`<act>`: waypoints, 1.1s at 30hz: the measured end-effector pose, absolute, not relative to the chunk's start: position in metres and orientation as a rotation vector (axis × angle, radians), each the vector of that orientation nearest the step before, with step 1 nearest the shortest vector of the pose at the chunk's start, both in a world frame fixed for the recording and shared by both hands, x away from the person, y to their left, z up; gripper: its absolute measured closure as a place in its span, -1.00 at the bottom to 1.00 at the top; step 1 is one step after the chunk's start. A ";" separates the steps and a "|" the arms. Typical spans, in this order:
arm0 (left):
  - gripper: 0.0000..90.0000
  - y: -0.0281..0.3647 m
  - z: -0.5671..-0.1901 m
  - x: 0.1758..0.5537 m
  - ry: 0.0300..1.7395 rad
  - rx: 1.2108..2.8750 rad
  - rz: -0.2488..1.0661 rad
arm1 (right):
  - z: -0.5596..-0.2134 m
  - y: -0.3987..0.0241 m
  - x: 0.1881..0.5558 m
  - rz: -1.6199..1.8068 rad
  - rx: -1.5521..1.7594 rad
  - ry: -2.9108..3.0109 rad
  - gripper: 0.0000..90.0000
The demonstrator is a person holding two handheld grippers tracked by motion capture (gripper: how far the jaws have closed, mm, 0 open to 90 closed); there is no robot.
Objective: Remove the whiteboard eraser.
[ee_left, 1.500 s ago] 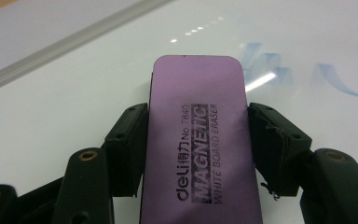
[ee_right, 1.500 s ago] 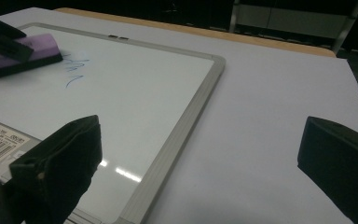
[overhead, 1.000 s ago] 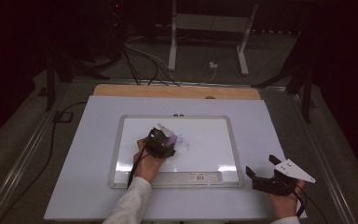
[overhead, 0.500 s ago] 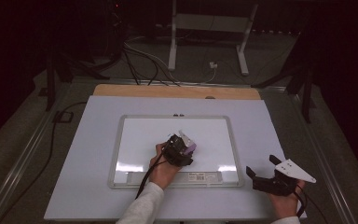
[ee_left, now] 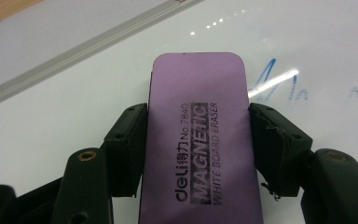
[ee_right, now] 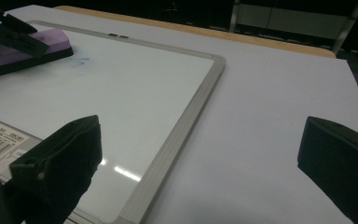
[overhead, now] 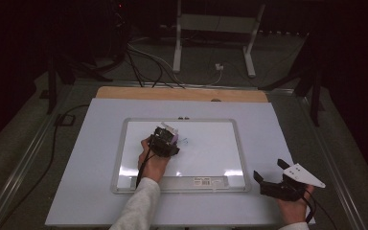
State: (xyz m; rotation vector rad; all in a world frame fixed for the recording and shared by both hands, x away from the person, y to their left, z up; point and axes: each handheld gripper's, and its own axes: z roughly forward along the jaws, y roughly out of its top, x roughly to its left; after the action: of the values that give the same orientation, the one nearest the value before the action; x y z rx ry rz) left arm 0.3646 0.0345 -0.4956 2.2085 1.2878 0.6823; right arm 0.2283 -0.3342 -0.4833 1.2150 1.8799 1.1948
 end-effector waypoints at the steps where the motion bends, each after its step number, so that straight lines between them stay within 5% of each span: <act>1: -0.08 0.031 -0.496 0.363 1.273 2.213 0.674 | -0.483 -0.334 0.228 1.195 1.215 1.881 -1.00; 14: -0.08 -0.026 -0.495 0.336 0.990 2.303 0.601 | -0.483 -0.334 0.228 1.193 1.212 1.882 -1.00; 27: -0.07 0.044 -0.494 0.378 1.344 2.213 0.729 | -0.483 -0.335 0.228 1.190 1.211 1.883 -1.00; 33: -0.07 0.049 -0.496 0.382 1.347 2.187 0.700 | -0.483 -0.334 0.228 1.189 1.214 1.885 -1.00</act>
State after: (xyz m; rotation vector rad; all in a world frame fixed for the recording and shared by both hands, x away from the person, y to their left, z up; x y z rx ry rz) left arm 0.3819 0.0486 -0.4956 2.1874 1.3472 0.7000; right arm 0.2285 -0.3343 -0.4834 1.2136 1.8851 1.1887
